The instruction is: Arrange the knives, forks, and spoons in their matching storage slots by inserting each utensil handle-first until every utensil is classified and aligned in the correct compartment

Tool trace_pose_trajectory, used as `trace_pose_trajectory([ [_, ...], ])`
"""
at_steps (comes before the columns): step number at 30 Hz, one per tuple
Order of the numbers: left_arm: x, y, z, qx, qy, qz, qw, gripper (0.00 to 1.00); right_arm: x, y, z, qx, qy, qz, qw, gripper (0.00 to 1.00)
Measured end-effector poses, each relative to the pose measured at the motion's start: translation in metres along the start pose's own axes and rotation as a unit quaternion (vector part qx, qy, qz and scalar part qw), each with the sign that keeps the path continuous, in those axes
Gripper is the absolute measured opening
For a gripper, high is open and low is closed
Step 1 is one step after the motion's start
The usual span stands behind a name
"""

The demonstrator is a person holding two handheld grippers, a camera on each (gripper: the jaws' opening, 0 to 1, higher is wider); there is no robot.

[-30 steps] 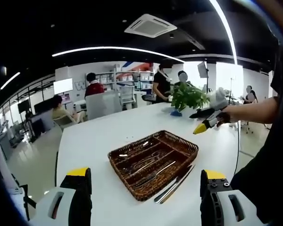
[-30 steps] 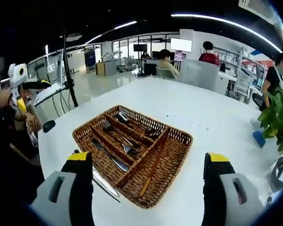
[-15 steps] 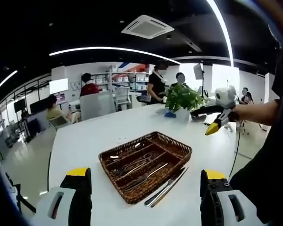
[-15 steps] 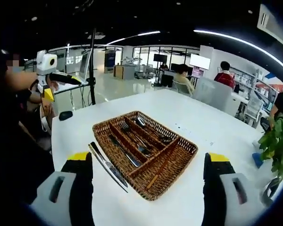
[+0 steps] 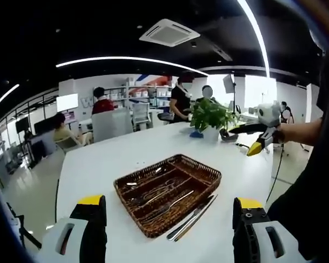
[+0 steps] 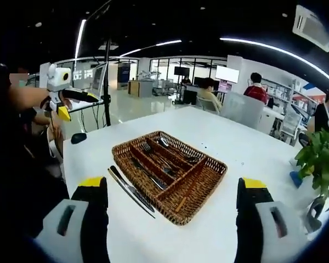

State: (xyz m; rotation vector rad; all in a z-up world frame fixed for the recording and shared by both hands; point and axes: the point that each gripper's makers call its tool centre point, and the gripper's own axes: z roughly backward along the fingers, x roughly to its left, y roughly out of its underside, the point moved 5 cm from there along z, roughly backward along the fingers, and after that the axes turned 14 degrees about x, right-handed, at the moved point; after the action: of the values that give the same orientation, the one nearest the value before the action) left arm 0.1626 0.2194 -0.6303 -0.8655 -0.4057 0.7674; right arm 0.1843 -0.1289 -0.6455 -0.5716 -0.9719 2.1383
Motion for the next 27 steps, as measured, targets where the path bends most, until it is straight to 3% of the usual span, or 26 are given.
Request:
trace_pose_trajectory([
  [12, 0.001, 0.003, -0.012, 0.010, 0.005, -0.016, 0.9998, 1.00, -0.007, 0.004, 0.006, 0.004, 0.015, -0.006, 0.9999, 0.99],
  [15, 0.004, 0.010, -0.019, 0.035, 0.000, -0.039, 0.9986, 0.94, -0.008, 0.005, 0.007, 0.003, 0.015, -0.010, 0.9998, 0.99],
  [18, 0.003, 0.014, -0.027, 0.040, 0.011, -0.043, 0.9982, 0.94, -0.008, 0.008, 0.009, 0.005, 0.017, -0.011, 0.9998, 0.99],
  [23, -0.002, 0.034, -0.049, 0.084, 0.046, -0.066, 0.9932, 0.90, -0.009, 0.012, 0.014, 0.005, 0.023, -0.016, 0.9996, 0.99],
  [27, -0.004, 0.046, -0.067, 0.101, 0.059, -0.073, 0.9904, 0.90, -0.010, 0.016, 0.019, 0.005, 0.028, -0.020, 0.9994, 0.99],
])
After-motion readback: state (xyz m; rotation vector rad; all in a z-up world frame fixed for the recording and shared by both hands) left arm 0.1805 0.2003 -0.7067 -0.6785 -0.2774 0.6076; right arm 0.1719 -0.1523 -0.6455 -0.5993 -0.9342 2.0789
